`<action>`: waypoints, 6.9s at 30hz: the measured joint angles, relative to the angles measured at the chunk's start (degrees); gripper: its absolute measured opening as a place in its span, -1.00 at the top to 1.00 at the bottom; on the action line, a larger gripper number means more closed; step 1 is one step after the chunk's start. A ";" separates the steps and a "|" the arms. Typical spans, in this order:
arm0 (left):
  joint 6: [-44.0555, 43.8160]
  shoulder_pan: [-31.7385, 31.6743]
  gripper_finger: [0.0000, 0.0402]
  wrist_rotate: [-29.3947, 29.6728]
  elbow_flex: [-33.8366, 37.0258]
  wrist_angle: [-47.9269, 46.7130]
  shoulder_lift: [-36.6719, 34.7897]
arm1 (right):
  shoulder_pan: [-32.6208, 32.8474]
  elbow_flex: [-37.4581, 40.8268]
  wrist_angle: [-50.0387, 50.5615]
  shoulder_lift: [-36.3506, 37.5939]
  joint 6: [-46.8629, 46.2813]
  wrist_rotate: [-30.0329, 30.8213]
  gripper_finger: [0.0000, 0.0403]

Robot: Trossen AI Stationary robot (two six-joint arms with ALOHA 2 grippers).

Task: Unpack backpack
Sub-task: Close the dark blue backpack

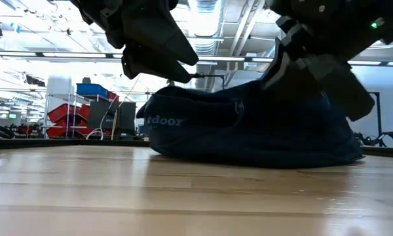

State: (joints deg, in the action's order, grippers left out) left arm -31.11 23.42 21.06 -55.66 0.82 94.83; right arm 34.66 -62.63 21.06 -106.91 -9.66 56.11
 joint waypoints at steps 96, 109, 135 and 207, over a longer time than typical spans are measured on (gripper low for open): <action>-2.40 -2.14 1.00 -0.61 0.00 -15.63 -7.83 | 17.20 -3.28 44.67 26.56 -31.95 -22.72 1.00; -1.74 -3.17 1.00 -0.55 0.00 -14.73 -8.66 | 17.87 -6.54 57.70 28.23 -50.11 -31.03 0.57; 5.16 -3.78 1.00 -1.73 0.02 -0.06 -8.34 | -4.57 -14.36 13.39 8.02 -12.53 -18.51 -0.34; 19.36 -10.75 1.00 -15.39 0.02 -5.88 -4.22 | 20.22 0.73 52.27 29.99 -102.62 -62.16 1.00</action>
State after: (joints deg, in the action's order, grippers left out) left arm -11.76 12.67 5.67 -55.64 -5.06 90.61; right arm 54.88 -61.90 73.33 -76.92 -112.28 -6.05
